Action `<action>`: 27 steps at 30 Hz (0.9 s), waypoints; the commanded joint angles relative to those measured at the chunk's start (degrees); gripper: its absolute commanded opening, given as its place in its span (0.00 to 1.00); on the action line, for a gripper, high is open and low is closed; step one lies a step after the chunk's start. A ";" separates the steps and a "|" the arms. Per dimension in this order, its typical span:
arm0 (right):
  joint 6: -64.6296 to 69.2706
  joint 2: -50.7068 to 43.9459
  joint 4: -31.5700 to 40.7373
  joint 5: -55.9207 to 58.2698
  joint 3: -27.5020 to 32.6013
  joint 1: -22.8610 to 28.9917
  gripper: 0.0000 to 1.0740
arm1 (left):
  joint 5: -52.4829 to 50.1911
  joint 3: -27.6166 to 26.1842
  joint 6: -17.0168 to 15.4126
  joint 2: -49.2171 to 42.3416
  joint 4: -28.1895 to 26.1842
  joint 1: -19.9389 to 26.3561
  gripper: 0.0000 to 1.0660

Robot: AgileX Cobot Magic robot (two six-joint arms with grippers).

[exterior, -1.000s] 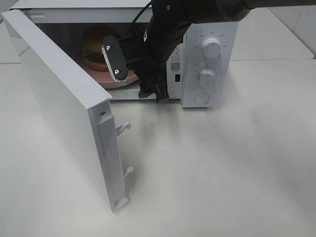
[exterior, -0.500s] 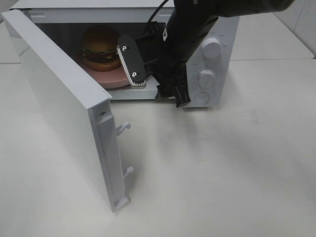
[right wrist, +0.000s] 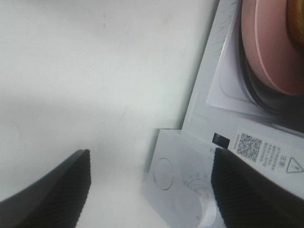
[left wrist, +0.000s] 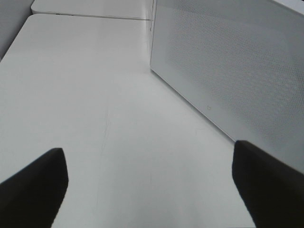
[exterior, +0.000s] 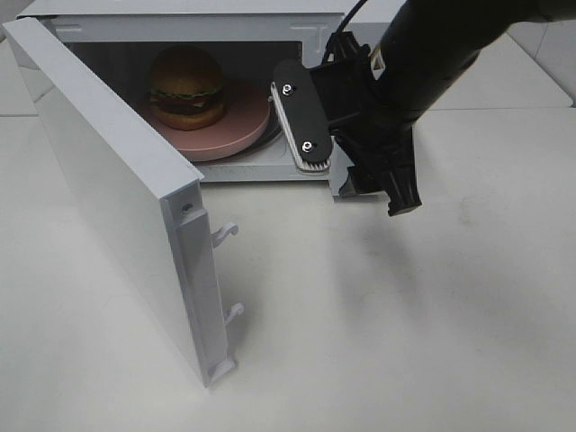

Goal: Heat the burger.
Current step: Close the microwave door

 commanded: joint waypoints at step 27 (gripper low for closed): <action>66.12 -32.37 -0.11 11.75 20.68 0.11 0.70 | -0.11 -0.06 0.00 -0.06 -0.29 -0.06 0.81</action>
